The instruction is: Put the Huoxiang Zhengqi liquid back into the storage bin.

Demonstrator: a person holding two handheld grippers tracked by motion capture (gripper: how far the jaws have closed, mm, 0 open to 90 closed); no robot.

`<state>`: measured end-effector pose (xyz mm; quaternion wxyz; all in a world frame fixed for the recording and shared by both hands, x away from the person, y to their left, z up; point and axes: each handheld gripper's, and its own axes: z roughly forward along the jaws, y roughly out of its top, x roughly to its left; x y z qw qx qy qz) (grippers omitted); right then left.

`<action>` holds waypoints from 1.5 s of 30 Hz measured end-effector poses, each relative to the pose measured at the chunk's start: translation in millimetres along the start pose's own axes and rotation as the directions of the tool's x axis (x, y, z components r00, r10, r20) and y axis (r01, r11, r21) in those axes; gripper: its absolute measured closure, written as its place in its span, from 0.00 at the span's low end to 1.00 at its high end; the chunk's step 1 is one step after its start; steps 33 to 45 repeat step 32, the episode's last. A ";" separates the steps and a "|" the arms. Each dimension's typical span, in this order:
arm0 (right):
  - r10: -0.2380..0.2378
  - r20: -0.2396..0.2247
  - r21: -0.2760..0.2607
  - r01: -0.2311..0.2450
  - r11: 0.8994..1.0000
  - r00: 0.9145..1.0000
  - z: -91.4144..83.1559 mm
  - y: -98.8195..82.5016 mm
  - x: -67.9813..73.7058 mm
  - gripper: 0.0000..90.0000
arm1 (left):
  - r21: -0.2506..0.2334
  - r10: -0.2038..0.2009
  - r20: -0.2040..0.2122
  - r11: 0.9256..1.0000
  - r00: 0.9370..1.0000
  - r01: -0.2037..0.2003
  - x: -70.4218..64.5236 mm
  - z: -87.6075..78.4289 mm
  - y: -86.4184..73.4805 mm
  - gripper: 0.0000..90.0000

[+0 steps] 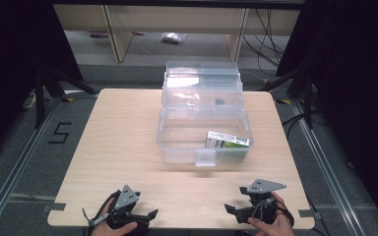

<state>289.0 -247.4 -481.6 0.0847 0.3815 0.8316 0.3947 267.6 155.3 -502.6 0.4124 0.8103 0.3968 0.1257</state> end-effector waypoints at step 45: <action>-0.006 0.007 0.075 0.005 0.997 1.000 -9.0 -21.5 3.2 0.18 | 0.018 0.016 -0.002 1.000 1.000 -0.016 -0.2 -0.7 0.5 0.16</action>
